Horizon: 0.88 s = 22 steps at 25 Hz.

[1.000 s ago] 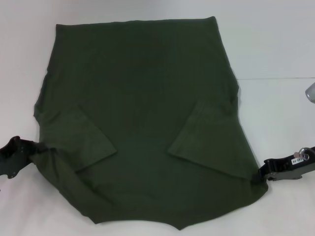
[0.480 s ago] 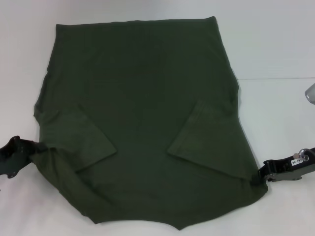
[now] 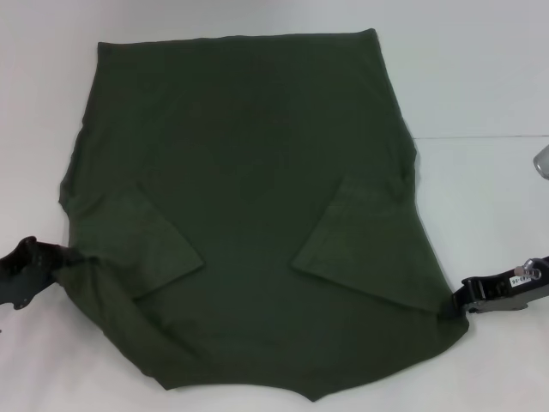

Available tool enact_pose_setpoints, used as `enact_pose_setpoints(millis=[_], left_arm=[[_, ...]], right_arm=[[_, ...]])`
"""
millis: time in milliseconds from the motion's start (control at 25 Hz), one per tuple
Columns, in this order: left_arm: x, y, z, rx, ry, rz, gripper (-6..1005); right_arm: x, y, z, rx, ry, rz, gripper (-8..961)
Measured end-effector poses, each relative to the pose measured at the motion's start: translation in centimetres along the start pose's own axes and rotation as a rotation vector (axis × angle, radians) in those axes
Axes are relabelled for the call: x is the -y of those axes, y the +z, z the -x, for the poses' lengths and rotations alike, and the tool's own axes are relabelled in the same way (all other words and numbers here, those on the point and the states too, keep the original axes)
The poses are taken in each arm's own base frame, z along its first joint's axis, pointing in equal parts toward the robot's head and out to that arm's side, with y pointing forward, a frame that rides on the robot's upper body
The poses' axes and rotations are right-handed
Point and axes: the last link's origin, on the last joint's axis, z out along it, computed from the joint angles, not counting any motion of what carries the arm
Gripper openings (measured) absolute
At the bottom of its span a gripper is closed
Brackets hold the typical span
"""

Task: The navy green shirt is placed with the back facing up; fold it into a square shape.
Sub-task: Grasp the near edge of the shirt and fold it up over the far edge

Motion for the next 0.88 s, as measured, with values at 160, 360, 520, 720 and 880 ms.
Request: enact_pose_setpoints(millis=[160, 360, 520, 720, 880], left_arm=[[-0.1, 0.0, 0.0, 0.000, 0.004, 0.001, 15], [-0.1, 0.1, -0.1, 0.000, 0.006, 0.001, 14], [-0.2, 0.1, -0.2, -0.001, 0.008, 0.001, 15], [-0.3, -0.1, 0.0, 0.015, 0.030, 0.016, 16], [-0.6, -0.4, 0.2, 0.038, 0.047, 0.039, 16]], right_arm=[[0.0, 0.1, -0.1, -0.004, -0.025, -0.005, 26], [-0.1, 0.2, 0.0, -0.007, -0.035, -0.005, 26], [-0.1, -0.2, 0.2, 0.000, -0.048, -0.005, 23], [0.0, -1.3, 0.5, 0.020, -0.078, 0.011, 25], [-0.3, -2.3, 0.5, 0.023, -0.125, 0.044, 30]])
